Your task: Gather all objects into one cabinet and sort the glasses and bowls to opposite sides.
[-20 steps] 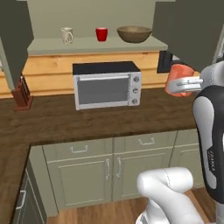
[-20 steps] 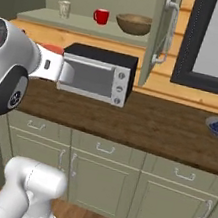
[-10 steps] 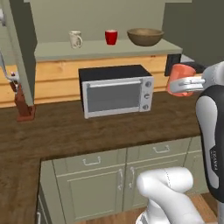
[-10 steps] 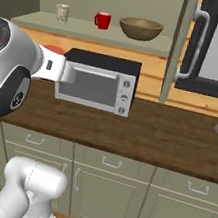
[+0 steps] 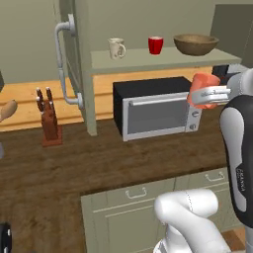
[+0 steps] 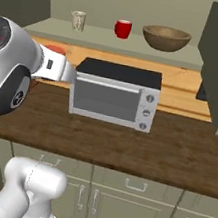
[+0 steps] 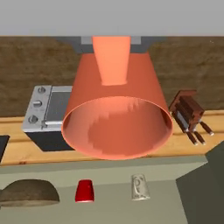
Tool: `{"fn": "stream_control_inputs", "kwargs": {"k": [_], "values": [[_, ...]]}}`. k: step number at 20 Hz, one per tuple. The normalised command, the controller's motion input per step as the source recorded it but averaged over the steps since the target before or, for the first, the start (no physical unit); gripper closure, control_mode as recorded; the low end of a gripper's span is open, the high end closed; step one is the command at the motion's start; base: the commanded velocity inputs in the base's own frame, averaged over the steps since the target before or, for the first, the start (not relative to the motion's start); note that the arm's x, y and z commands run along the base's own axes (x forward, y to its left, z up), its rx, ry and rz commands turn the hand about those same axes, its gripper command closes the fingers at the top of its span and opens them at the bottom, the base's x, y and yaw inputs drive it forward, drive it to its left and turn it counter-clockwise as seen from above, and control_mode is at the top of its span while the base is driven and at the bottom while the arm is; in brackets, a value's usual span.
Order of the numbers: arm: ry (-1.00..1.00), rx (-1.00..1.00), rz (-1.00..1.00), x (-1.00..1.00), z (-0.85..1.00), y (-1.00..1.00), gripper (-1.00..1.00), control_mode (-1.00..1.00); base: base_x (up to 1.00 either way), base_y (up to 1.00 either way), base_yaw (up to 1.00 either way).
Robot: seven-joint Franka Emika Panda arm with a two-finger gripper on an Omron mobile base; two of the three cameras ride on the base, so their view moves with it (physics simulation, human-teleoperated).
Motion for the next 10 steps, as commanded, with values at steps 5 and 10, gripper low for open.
{"fn": "stream_control_inputs", "kwargs": {"k": [5, 10], "values": [[0.00, 0.00, 0.00, 0.00, 0.00, 0.00, 1.00, 1.00, 0.66, 0.30, -0.03], [0.00, 0.00, 0.00, 0.00, 0.00, 0.00, 1.00, 1.00, 0.80, 0.09, 0.00]]}}
